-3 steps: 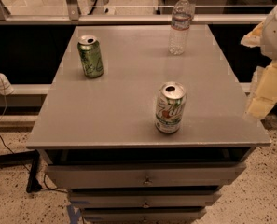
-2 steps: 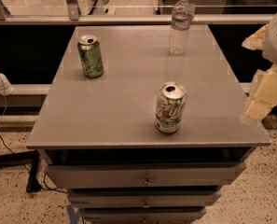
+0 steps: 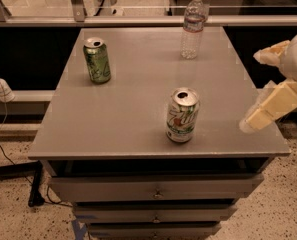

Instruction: Knock 7up can over

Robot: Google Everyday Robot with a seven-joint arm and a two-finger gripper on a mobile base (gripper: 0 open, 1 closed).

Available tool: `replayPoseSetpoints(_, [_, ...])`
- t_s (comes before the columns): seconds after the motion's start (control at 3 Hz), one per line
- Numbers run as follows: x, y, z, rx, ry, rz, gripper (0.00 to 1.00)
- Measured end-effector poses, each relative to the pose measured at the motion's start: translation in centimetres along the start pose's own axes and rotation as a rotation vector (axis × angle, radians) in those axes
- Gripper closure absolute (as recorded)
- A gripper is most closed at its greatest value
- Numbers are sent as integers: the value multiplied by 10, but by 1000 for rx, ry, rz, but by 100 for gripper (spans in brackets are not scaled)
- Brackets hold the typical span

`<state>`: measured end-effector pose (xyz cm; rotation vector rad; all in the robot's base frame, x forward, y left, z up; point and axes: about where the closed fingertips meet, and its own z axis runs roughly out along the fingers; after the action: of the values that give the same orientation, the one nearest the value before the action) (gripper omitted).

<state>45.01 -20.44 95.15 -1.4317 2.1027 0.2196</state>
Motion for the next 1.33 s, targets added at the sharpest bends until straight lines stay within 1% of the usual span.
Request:
replayPoseSetpoints(0.33, [-15, 4, 21, -25, -178, 52, 0])
replayPoseSetpoints(0.67, [-28, 13, 46, -46, -306, 75, 0])
replayPoseSetpoints(1.0, [-31, 21, 71, -57, -382, 87, 0])
replayPoseSetpoints(1.33, [-31, 27, 93, -65, -435, 104, 0])
